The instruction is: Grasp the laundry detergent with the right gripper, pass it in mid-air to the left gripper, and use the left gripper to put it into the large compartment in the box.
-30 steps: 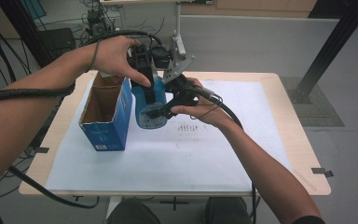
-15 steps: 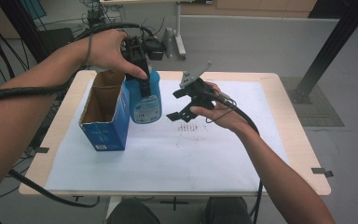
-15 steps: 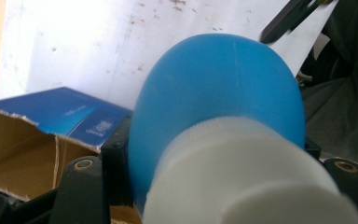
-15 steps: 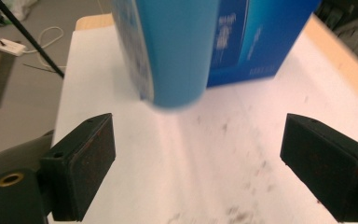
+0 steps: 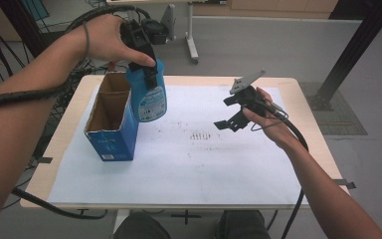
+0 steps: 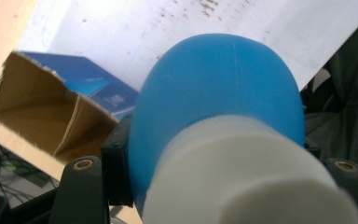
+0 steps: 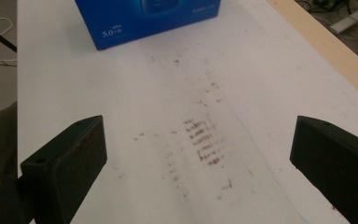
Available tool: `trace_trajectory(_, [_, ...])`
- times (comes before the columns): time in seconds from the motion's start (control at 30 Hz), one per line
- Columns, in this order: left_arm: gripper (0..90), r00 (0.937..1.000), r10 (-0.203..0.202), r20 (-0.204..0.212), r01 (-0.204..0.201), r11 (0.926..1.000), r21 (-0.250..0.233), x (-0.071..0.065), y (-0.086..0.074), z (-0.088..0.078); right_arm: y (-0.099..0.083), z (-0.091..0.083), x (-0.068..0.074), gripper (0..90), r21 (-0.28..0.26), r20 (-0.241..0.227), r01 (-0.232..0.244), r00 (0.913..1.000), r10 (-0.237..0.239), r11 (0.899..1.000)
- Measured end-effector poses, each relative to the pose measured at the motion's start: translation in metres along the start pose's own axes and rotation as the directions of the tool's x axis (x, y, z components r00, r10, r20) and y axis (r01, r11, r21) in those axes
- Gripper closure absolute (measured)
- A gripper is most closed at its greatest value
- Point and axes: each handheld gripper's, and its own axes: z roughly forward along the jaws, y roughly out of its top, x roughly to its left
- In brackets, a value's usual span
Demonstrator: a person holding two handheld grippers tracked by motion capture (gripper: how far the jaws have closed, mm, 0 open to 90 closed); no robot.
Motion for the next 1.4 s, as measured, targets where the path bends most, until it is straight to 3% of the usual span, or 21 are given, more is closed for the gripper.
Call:
trace_trajectory(0.13, [37.4,0.9963,-0.086,-0.013,0.085,0.9963,-0.012,0.006,-0.001,-0.011,-0.012,-0.016,-0.004,3.6,0.014,0.042,-0.025,0.9988,0.024,1.000])
trace_trajectory(0.23, [37.4,0.9862,-0.165,-0.015,0.165,0.9860,-0.026,0.011,-0.002,-0.019,-0.020,-0.024,-0.007,3.6,0.017,0.047,-0.031,0.9984,0.030,0.999])
trace_trajectory(0.43, [37.5,0.9446,-0.328,-0.017,0.326,0.9433,-0.061,0.026,-0.011,-0.041,-0.036,-0.036,-0.012,3.6,0.049,0.071,-0.043,0.9967,0.039,0.998])
trace_trajectory(0.5, [37.5,0.9272,-0.374,-0.014,0.372,0.9254,-0.070,0.032,-0.015,-0.048,-0.039,-0.038,-0.013,3.6,0.056,0.076,-0.044,0.9963,0.040,0.997])
trace_trajectory(0.6, [37.5,0.8966,-0.442,-0.019,0.439,0.8936,-0.093,0.040,-0.022,-0.059,-0.042,-0.041,-0.015,3.7,0.065,0.081,-0.044,0.9959,0.039,0.997])
trace_trajectory(0.67, [37.5,0.8799,-0.475,-0.024,0.471,0.8776,-0.090,0.044,-0.025,-0.063,-0.043,-0.042,-0.015,3.6,0.069,0.086,-0.035,0.9959,0.029,0.997])
trace_trajectory(0.7, [37.5,0.8676,-0.496,-0.030,0.492,0.8660,-0.088,0.045,-0.026,-0.065,-0.043,-0.042,-0.014,3.7,0.076,0.089,-0.031,0.9958,0.024,0.997])
trace_trajectory(0.73, [37.5,0.8609,-0.507,-0.036,0.504,0.8601,-0.082,0.048,-0.027,-0.068,-0.044,-0.042,-0.014,3.7,0.086,0.088,-0.022,0.9960,0.015,0.996])
trace_trajectory(0.83, [37.5,0.8166,-0.576,-0.035,0.571,0.8154,-0.095,0.054,-0.033,-0.075,-0.044,-0.041,-0.014,3.8,0.096,0.087,-0.022,0.9961,0.014,0.995])
trace_trajectory(0.87, [37.5,0.7980,-0.602,-0.030,0.596,0.7960,-0.103,0.058,-0.036,-0.078,-0.045,-0.041,-0.014,3.8,0.098,0.087,-0.023,0.9961,0.014,0.995])
trace_trajectory(0.9, [37.5,0.7864,-0.617,-0.029,0.611,0.7842,-0.106,0.059,-0.038,-0.079,-0.045,-0.041,-0.014,3.8,0.094,0.092,-0.024,0.9957,0.015,0.995])
trace_trajectory(0.93, [37.5,0.7687,-0.639,-0.026,0.633,0.7659,-0.112,0.061,-0.040,-0.081,-0.045,-0.041,-0.014,3.8,0.093,0.093,-0.025,0.9955,0.016,0.995])
trace_trajectory(1.0, [37.5,0.7409,-0.671,-0.028,0.665,0.7387,-0.112,0.065,-0.045,-0.085,-0.044,-0.040,-0.014,3.8,0.095,0.098,-0.026,0.9950,0.016,0.995])
trace_trajectory(1.03, [37.5,0.7299,-0.683,-0.033,0.677,0.7286,-0.106,0.067,-0.046,-0.087,-0.044,-0.040,-0.014,3.7,0.095,0.099,-0.025,0.9949,0.016,0.995])
trace_trajectory(1.07, [37.4,0.7272,-0.685,-0.044,0.679,0.7272,-0.102,0.068,-0.047,-0.088,-0.043,-0.040,-0.014,3.8,0.097,0.100,-0.026,0.9948,0.016,0.995])
trace_trajectory(1.1, [37.4,0.7151,-0.697,-0.056,0.690,0.7166,-0.099,0.069,-0.047,-0.089,-0.043,-0.039,-0.014,3.8,0.099,0.100,-0.026,0.9948,0.016,0.995])
trace_trajectory(1.2, [37.5,0.6897,-0.721,-0.064,0.715,0.6923,-0.096,0.071,-0.048,-0.092,-0.040,-0.039,-0.013,3.8,0.100,0.099,-0.020,0.9951,0.010,0.995])
trace_trajectory(1.27, [37.5,0.6706,-0.740,-0.051,0.734,0.6719,-0.098,0.074,-0.049,-0.093,-0.037,-0.038,-0.011,3.8,0.103,0.097,-0.009,0.9953,-0.001,0.995])
trace_trajectory(1.3, [37.5,0.6570,-0.753,-0.039,0.747,0.6571,-0.102,0.075,-0.050,-0.093,-0.036,-0.038,-0.010,3.8,0.106,0.097,-0.005,0.9953,-0.006,0.994])
trace_trajectory(1.33, [37.5,0.6520,-0.758,-0.033,0.752,0.6514,-0.104,0.076,-0.051,-0.093,-0.035,-0.038,-0.010,3.8,0.108,0.095,0.001,0.9954,-0.011,0.994])
trace_trajectory(1.4, [37.5,0.6314,-0.775,-0.020,0.769,0.6290,-0.115,0.078,-0.054,-0.093,-0.034,-0.039,-0.009,3.9,0.110,0.098,0.007,0.9950,-0.018,0.994])
